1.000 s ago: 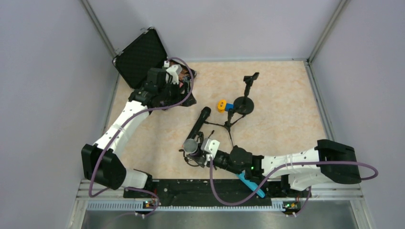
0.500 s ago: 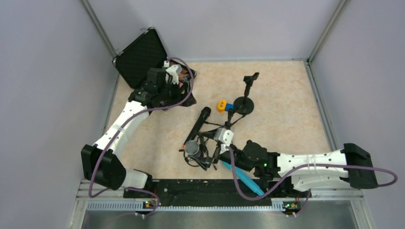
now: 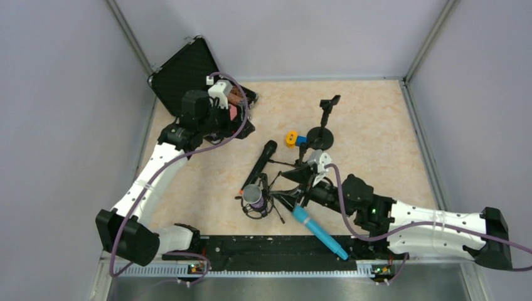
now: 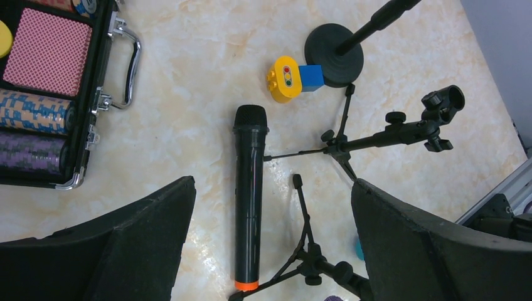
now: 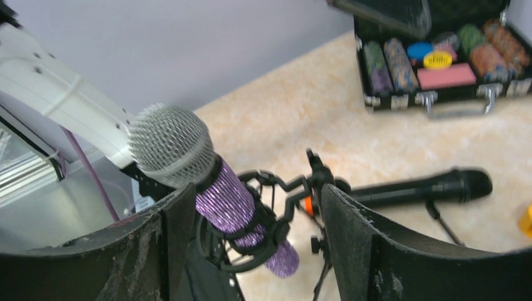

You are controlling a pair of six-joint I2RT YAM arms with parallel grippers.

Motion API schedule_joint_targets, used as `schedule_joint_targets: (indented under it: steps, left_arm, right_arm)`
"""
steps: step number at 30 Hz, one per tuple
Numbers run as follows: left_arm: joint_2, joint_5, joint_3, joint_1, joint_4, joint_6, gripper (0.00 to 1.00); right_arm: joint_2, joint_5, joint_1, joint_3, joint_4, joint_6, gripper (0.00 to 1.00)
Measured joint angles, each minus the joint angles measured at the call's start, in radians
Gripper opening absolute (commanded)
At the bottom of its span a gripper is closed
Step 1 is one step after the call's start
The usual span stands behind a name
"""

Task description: Attach the microphones to the stand

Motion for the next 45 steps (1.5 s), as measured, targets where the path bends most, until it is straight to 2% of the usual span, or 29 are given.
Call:
schedule_joint_targets:
  steps: [9,13,23,35,45]
  left_arm:
    - [-0.006,-0.004,-0.005,0.000,0.019,0.004,0.98]
    - [-0.006,-0.005,-0.006,0.000,0.019,0.007,0.98]
    - [-0.006,-0.012,-0.006,0.000,0.018,0.017,0.98]
    - [-0.008,-0.065,-0.006,0.000,0.017,0.023,0.98]
    - [-0.012,-0.087,-0.006,0.000,0.016,0.025,0.98]
  right_arm:
    - [0.082,0.016,-0.065,-0.003,-0.206,0.138,0.19]
    - [0.161,0.024,-0.069,0.025,-0.288,0.161,0.09]
    - [0.301,-0.068,-0.069,0.150,-0.362,0.143,0.00]
    - [0.451,-0.168,-0.069,0.267,-0.384,0.120,0.00]
    - [0.515,-0.110,-0.069,0.317,-0.411,0.174,0.10]
